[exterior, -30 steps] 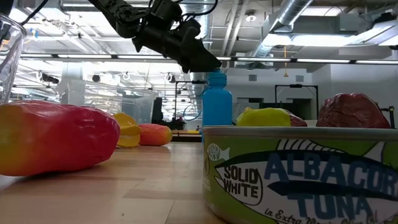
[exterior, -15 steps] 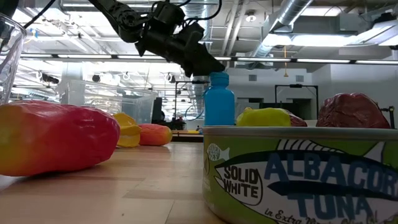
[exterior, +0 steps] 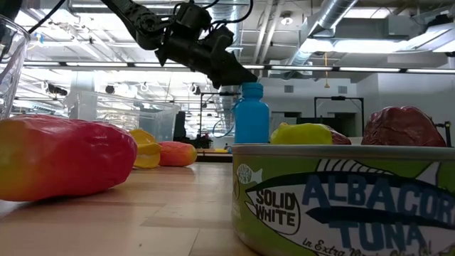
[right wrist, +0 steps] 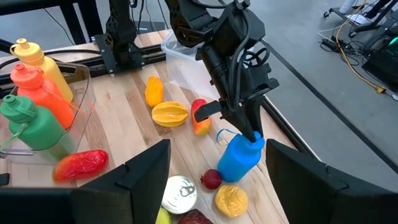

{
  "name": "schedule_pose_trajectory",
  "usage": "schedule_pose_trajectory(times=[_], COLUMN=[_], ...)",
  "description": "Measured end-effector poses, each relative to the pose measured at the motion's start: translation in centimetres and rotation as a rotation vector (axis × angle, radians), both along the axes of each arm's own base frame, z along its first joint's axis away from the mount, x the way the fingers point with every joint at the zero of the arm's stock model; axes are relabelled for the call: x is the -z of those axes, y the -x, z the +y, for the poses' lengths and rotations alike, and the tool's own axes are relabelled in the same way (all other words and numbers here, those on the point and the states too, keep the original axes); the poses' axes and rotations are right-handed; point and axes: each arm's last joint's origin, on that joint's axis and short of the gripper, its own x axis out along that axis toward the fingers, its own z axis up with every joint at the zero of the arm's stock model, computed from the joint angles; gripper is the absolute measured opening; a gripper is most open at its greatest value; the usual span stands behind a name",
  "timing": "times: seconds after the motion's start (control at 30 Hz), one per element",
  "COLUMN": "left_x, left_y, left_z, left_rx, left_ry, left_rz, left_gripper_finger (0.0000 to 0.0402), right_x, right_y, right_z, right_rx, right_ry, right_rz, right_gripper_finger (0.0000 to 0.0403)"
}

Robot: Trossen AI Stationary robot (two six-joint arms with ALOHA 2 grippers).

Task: Pick & Place Food Item
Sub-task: Put the blue water bottle into the transparent bin

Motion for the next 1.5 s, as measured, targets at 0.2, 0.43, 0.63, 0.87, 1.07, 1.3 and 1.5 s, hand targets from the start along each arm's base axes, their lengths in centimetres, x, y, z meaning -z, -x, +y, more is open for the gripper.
schedule_pose_trajectory(times=[0.2,0.43,0.63,0.87,1.07,1.3,1.5], left_x=[-0.3,-4.4,-9.8,-15.9,-18.2,-18.8,-18.2], left_y=[0.2,2.2,6.7,15.2,21.2,23.6,24.4], left_z=[-0.3,-2.4,-6.4,-12.8,-16.0,-19.4,-23.0], left_rx=[0.004,0.033,0.099,0.301,0.473,0.674,0.779], left_ry=[0.006,0.017,0.069,0.129,0.286,0.394,0.426], left_rz=[0.003,-0.032,-0.055,-0.190,-0.273,-0.266,-0.186], left_gripper_finger=[0.0047,0.0046,0.0046,0.0048,0.0048,0.0048,0.0049], right_x=[0.0,0.0,0.0,0.0,0.0,0.0,0.0], right_y=[0.0,0.0,0.0,-0.2,-0.5,-1.0,-1.0], right_z=[0.0,0.0,-0.1,-0.4,-1.2,-2.2,-2.2], right_rx=[0.002,0.004,0.007,0.029,0.061,0.120,0.139], right_ry=[-0.004,-0.001,0.000,0.005,0.009,-0.014,-0.040], right_rz=[-0.002,-0.004,-0.005,-0.010,-0.012,-0.028,-0.045], right_gripper_finger=[0.0255,0.0255,0.0255,0.0255,0.0255,0.0255,0.0255])
